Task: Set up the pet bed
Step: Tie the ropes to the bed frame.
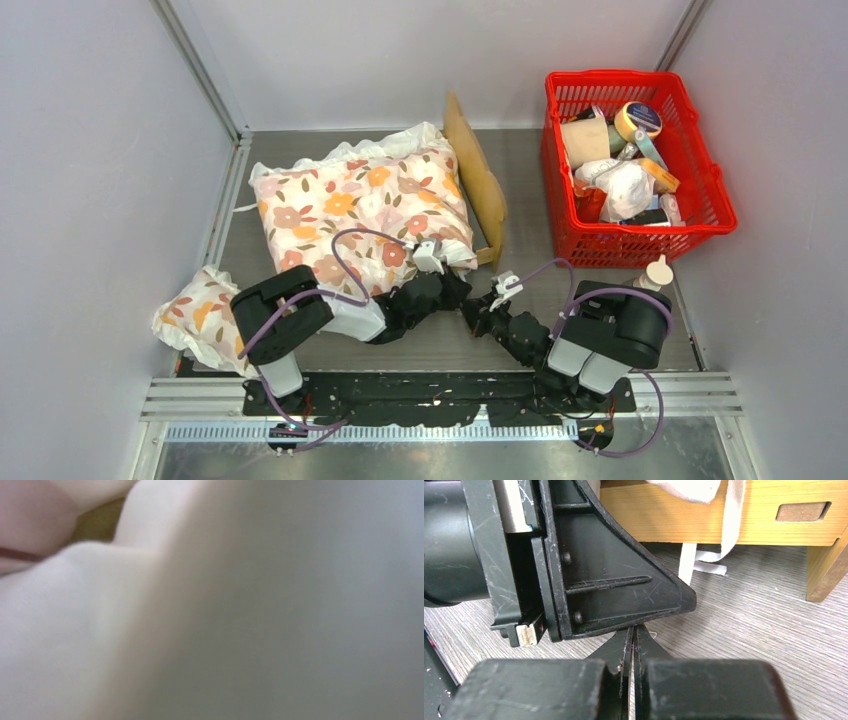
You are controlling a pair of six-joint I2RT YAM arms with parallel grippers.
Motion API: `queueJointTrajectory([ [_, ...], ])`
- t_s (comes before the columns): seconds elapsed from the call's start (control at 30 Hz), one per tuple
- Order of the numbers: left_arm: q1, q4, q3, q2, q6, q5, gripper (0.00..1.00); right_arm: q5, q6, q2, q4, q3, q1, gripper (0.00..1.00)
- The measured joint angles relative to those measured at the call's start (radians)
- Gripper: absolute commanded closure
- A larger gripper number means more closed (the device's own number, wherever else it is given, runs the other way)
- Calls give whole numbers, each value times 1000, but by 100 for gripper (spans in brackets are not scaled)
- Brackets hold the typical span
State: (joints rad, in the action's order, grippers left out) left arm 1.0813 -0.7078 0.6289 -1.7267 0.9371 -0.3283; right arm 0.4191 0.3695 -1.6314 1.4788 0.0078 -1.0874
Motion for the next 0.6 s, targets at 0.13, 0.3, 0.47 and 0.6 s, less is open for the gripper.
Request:
queueJointTrajectory([
  [0.13,-5,-6,-8,0,-11,10,68,-3,0,0,0,0,-1,95],
  [0.3,-3,93,-9,70,-52,-7,57,-6,0,0,2,0,-11,95],
  [0.47,-3,124,-10,95,-50,-11,58,-9,0,0,2,0,-11,95],
  [0.6,-6,130,-10,92,-42,0,60,-11,1,0,2,0,-12,95],
])
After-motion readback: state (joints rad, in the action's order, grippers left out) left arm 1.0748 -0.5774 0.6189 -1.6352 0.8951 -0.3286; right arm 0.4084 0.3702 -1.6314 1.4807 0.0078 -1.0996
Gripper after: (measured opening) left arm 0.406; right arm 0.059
